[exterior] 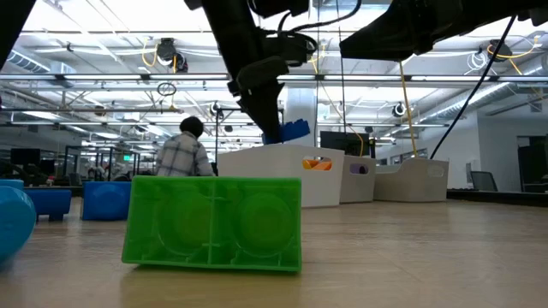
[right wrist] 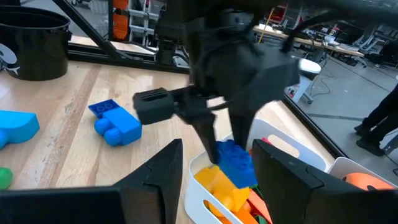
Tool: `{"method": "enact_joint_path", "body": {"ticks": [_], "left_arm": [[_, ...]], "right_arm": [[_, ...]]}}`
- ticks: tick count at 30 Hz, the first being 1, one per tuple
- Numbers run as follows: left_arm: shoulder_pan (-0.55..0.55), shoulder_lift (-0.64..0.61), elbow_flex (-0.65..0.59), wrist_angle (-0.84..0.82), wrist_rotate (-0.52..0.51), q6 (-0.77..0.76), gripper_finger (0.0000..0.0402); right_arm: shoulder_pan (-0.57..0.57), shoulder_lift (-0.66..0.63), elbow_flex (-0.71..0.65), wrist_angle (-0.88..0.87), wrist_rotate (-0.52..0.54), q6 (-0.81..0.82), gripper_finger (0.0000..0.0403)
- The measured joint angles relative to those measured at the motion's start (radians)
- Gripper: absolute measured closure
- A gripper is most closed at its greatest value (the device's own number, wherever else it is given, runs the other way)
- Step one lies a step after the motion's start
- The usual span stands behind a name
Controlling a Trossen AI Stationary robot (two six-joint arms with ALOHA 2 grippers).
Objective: Pick & Place Toys
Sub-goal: Put the blue game piece into the white bin, then put the green game piece into the white bin
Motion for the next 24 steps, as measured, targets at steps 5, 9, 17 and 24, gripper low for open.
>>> {"method": "enact_joint_path", "body": {"ticks": [5, 9, 17, 24], "left_arm": [[0.042, -0.001, 0.0, 0.014, 0.064, -0.077, 0.0203], [0.055, -0.006, 0.0, 0.02, 0.072, -0.072, 0.013], [0.041, -0.038, 0.0, -0.083, 0.107, -0.109, 0.005], [-0.104, -0.136, 0.001, -0.147, 0.089, -0.175, 0.0031]], "right_arm": [[0.0, 0.0, 0.0, 0.0, 0.0, 0.0, 0.0238], [0.0, 0.0, 0.0, 0.0, 0.0, -0.001, 0.0238], [0.0, 0.0, 0.0, -0.003, 0.0, 0.0, 0.0238], [0.0, 0.0, -0.001, -0.01, 0.0, 0.0, 0.0238]]}}
